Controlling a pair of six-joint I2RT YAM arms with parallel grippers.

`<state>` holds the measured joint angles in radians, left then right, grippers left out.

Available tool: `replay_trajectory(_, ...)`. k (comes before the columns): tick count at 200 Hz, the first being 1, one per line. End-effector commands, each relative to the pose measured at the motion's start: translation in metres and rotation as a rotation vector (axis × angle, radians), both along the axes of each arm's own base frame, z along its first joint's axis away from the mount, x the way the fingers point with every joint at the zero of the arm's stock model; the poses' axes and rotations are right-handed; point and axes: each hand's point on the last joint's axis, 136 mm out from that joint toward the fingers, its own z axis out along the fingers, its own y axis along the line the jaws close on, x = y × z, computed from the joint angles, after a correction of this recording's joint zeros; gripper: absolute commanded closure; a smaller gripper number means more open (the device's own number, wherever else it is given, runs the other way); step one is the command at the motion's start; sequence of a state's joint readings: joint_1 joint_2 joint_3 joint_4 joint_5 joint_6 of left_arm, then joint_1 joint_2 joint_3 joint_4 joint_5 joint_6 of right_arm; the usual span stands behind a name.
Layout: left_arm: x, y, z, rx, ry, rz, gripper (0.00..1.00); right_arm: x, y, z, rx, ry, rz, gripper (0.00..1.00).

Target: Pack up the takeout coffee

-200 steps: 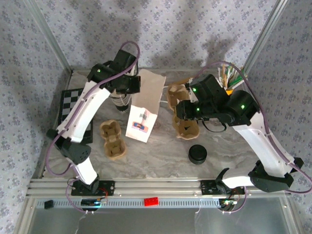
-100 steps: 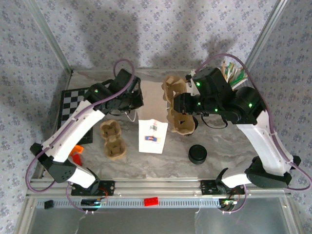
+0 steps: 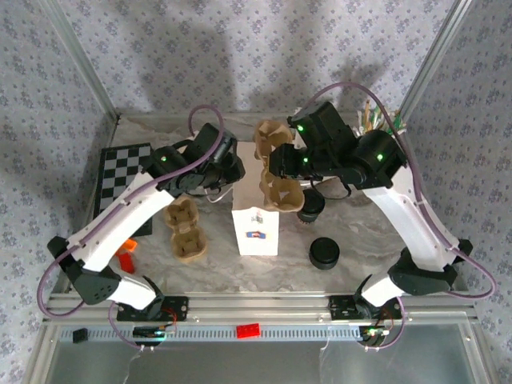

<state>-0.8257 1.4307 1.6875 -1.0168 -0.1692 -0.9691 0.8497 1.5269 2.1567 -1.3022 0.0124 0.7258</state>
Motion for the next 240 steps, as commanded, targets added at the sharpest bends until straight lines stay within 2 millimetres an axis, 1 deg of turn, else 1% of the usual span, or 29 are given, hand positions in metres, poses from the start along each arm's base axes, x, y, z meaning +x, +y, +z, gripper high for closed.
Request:
replay_trajectory(1, -0.006, -0.002, 0.010, -0.024, -0.022, -0.058, 0.72, 0.009, 0.011, 0.014, 0.049, -0.030, -0.034, 0.74)
replay_trajectory(14, -0.008, -0.004, 0.006, -0.017, -0.009, -0.085, 0.74, 0.014, 0.017, 0.012, 0.052, -0.027, -0.044, 0.74)
replay_trajectory(24, -0.007, -0.001, 0.003, 0.001, -0.004, -0.080, 0.75, 0.017, 0.019, 0.011, 0.051, -0.031, -0.054, 0.74)
replay_trajectory(33, -0.006, 0.002, 0.000, 0.011, -0.006, -0.071, 0.79, 0.021, 0.021, 0.010, 0.047, -0.036, -0.069, 0.74)
replay_trajectory(40, -0.006, 0.000, -0.001, 0.001, -0.005, -0.081, 0.82, 0.023, 0.023, 0.009, 0.045, -0.038, -0.079, 0.74)
replay_trajectory(62, -0.005, 0.000, -0.002, -0.014, -0.005, -0.086, 0.87, 0.032, 0.033, 0.006, 0.059, -0.040, -0.098, 0.75)
replay_trajectory(76, -0.006, 0.001, -0.002, -0.033, -0.009, -0.082, 0.91, 0.036, 0.036, 0.002, 0.044, -0.041, -0.116, 0.75)
replay_trajectory(95, -0.008, 0.001, -0.004, -0.060, -0.005, -0.074, 0.94, 0.039, 0.039, -0.008, 0.025, -0.031, -0.133, 0.76)
replay_trajectory(117, -0.009, 0.007, 0.001, -0.081, -0.032, -0.056, 0.95, 0.040, 0.038, -0.018, -0.016, -0.036, -0.157, 0.77)
replay_trajectory(151, -0.011, 0.005, 0.002, -0.105, -0.021, -0.060, 0.95, 0.043, 0.037, -0.031, -0.072, -0.038, -0.169, 0.77)
replay_trajectory(175, -0.011, 0.006, 0.004, -0.120, -0.022, -0.050, 0.95, 0.047, 0.035, -0.037, -0.096, -0.047, -0.201, 0.77)
replay_trajectory(197, -0.013, 0.003, -0.003, -0.135, -0.002, -0.052, 0.92, 0.048, 0.036, -0.039, -0.115, -0.061, -0.216, 0.78)
replay_trajectory(208, -0.013, 0.003, -0.002, -0.144, 0.000, -0.049, 0.90, 0.048, 0.038, -0.042, -0.130, -0.062, -0.221, 0.78)
replay_trajectory(223, -0.013, 0.009, 0.003, -0.141, -0.020, -0.042, 0.88, 0.048, 0.039, -0.048, -0.150, -0.054, -0.230, 0.78)
replay_trajectory(240, -0.014, 0.018, 0.005, -0.127, -0.029, -0.031, 0.87, 0.046, 0.045, -0.048, -0.147, -0.055, -0.221, 0.78)
